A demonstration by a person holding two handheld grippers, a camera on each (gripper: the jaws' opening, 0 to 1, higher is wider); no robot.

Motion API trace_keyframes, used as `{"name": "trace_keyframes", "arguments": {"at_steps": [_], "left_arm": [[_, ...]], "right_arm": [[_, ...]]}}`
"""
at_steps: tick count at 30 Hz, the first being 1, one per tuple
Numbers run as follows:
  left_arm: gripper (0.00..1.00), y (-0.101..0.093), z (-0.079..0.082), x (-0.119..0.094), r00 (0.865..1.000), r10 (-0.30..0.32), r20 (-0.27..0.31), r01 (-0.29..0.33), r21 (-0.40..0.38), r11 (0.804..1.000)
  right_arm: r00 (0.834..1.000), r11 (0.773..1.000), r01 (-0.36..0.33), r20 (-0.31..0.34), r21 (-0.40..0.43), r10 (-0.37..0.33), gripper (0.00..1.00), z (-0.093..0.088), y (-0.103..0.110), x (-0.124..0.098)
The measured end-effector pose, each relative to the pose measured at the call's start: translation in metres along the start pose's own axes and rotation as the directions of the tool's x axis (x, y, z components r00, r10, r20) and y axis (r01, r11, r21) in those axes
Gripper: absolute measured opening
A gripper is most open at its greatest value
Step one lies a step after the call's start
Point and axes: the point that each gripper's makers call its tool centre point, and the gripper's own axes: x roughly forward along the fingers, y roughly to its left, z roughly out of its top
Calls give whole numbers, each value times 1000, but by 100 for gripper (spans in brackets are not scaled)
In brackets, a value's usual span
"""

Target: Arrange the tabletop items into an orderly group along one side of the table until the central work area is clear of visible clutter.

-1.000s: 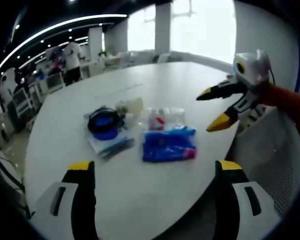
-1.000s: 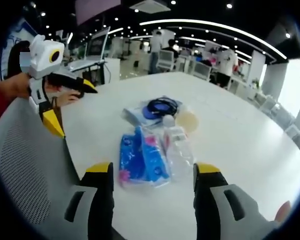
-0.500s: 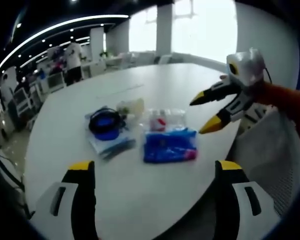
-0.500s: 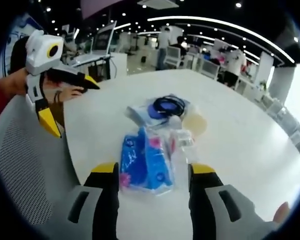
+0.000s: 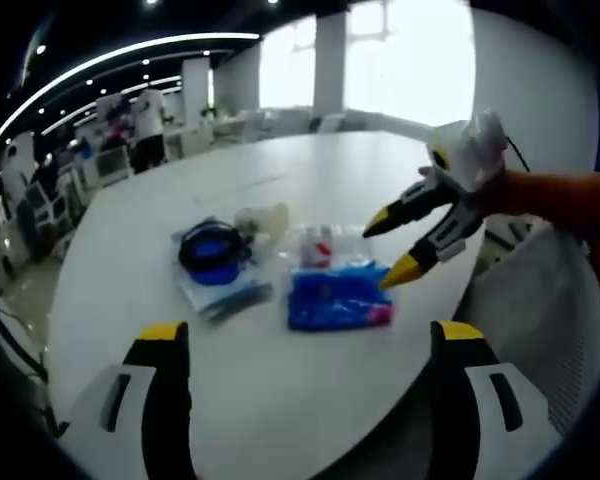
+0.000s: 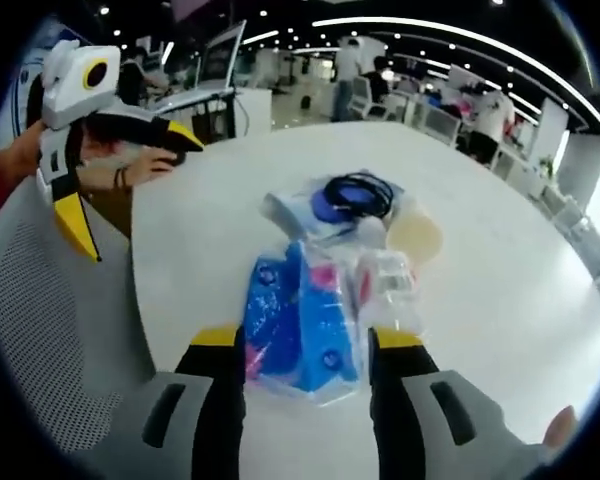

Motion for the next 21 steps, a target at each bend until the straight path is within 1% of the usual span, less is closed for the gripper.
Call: {"name": "trace_keyframes", "arguments": {"at_steps": [3, 6, 8, 10, 13, 19, 21], "left_arm": [[98, -3, 4, -1, 1000, -14, 20, 14, 0, 1000], [98, -11, 12, -2, 997, -55, 57, 55, 0, 998], [98, -14, 15, -2, 995, -69, 71, 69, 10, 998], [98, -21, 17, -2, 992, -100, 79, 99, 24, 995], [97, -27, 20, -3, 988, -122, 92, 117, 52, 992], [97, -37, 32, -8, 972, -177, 152, 171, 56, 984], [96, -39, 33, -8, 970, -186, 159, 179, 56, 982]], "right_arm": [[1000, 1000, -14, -18, -3, 14, 46, -4, 1, 5], [999, 1000, -24, -31, 3, 24, 46, -6, 3, 8], [999, 999, -34, -36, 4, 34, 45, -8, 3, 12], [998, 999, -42, -43, 5, 42, 44, -10, 5, 14], [997, 999, -49, -55, 3, 49, 41, -13, 5, 16], [997, 999, -53, -65, 5, 53, 38, -15, 5, 20], [996, 998, -55, -71, 3, 56, 37, -16, 5, 21]]}}
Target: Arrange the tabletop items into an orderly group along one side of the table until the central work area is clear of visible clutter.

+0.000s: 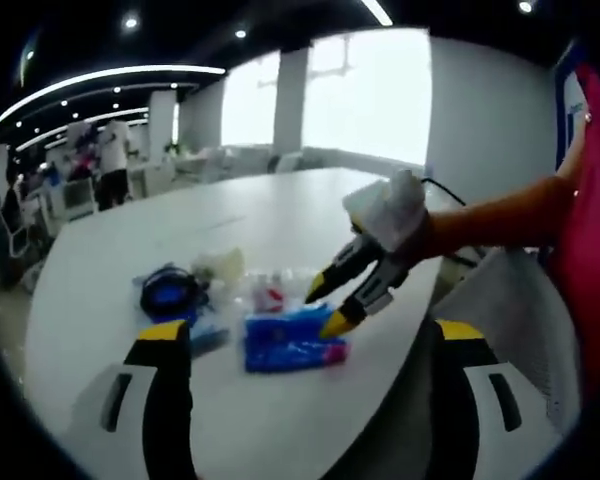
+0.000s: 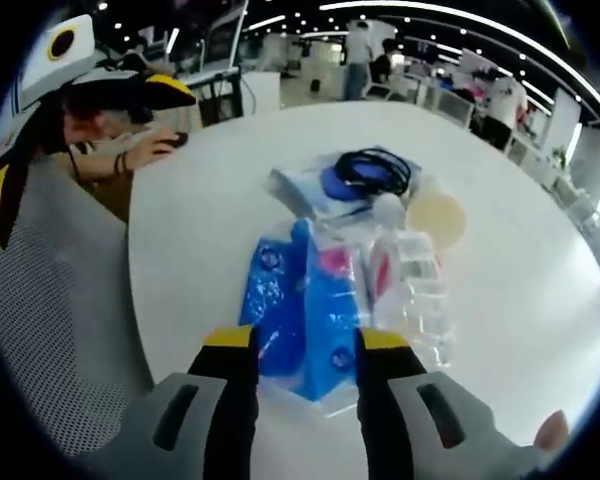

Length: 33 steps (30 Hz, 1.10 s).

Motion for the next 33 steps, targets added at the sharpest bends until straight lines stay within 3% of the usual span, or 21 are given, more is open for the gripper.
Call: {"name": "trace_keyframes", "arguments": {"at_steps": [14, 33], "left_arm": [[95, -8, 6, 0, 999, -36, 26, 36, 16, 999], [94, -8, 6, 0, 999, -37, 25, 36, 18, 999]], "right_arm": [[1000, 1000, -10, -27, -16, 9, 30, -4, 0, 8], [999, 998, -11, -50, -60, 8, 15, -6, -2, 12]]}}
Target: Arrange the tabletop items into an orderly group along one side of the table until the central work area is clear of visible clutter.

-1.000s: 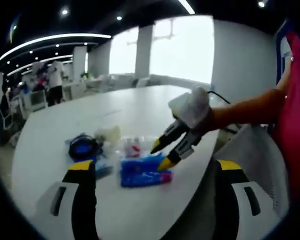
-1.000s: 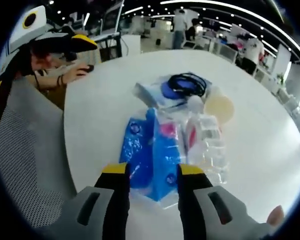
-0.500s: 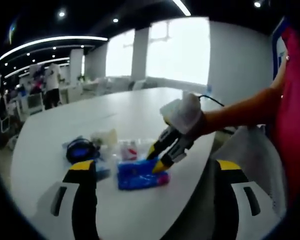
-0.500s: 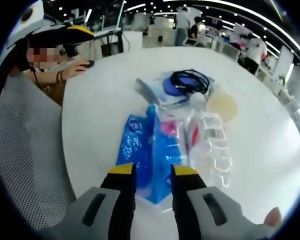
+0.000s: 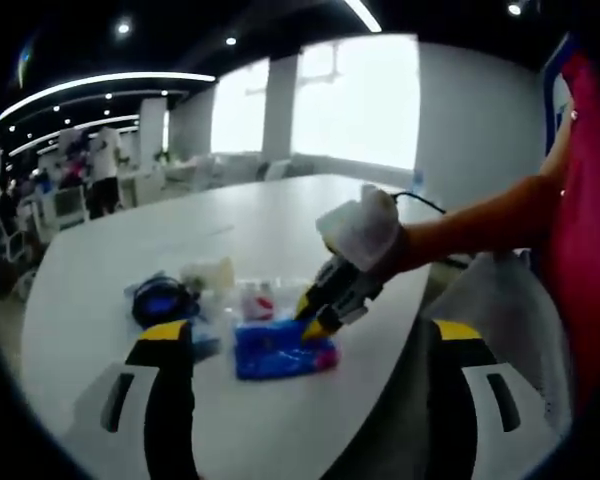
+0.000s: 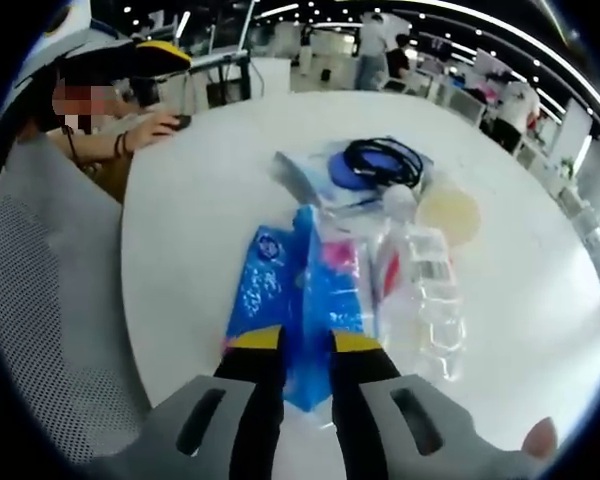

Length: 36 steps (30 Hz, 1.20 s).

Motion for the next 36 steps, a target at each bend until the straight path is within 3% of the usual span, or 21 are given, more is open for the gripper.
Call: {"name": "trace_keyframes", "arguments": {"at_steps": [17, 36], "left_arm": [[95, 0, -1, 0, 1000, 0, -5, 0, 2, 1000], [94, 0, -2, 0, 1000, 1, -13, -1, 6, 1000]], "right_arm": [[1000, 999, -1, -4, -32, 0, 1, 0, -1, 1], [1000, 996, -14, -15, -89, 13, 1, 2, 3, -3]]}}
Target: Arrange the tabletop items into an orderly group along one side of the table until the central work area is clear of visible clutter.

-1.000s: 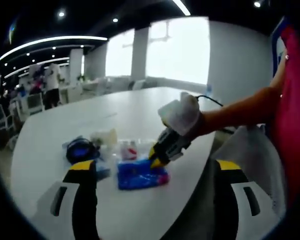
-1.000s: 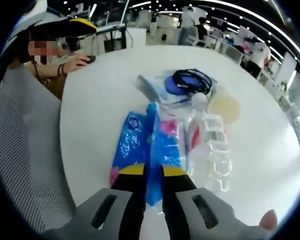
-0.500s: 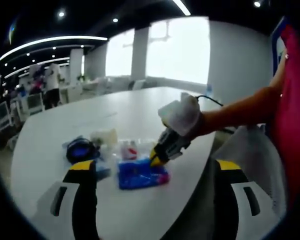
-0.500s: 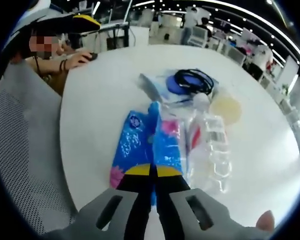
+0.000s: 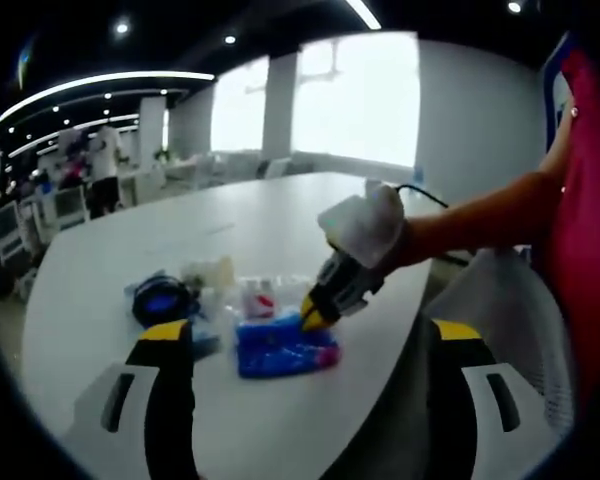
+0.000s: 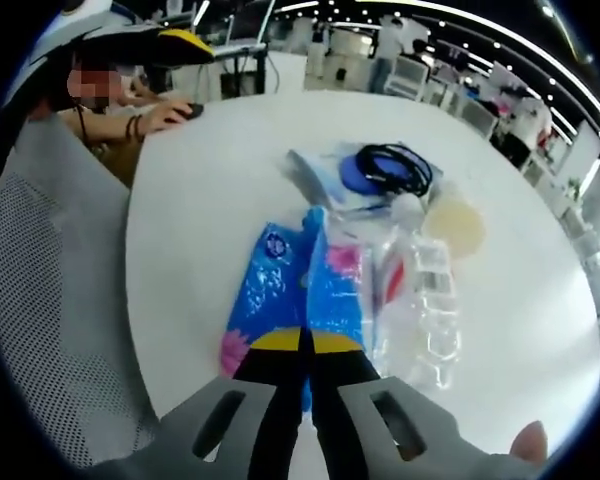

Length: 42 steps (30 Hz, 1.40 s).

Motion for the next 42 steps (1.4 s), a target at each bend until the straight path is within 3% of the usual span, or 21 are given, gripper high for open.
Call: {"name": "trace_keyframes", "arguments": {"at_steps": [23, 42], "left_arm": [[94, -3, -3, 2, 1000, -10, -18, 10, 7, 1000], [94, -9, -7, 4, 999, -35, -35, 36, 20, 999]], "right_arm": [[999, 991, -20, 28, -129, 24, 1, 19, 9, -22], [994, 984, 2, 106, -180, 17, 1, 30, -7, -70]]}}
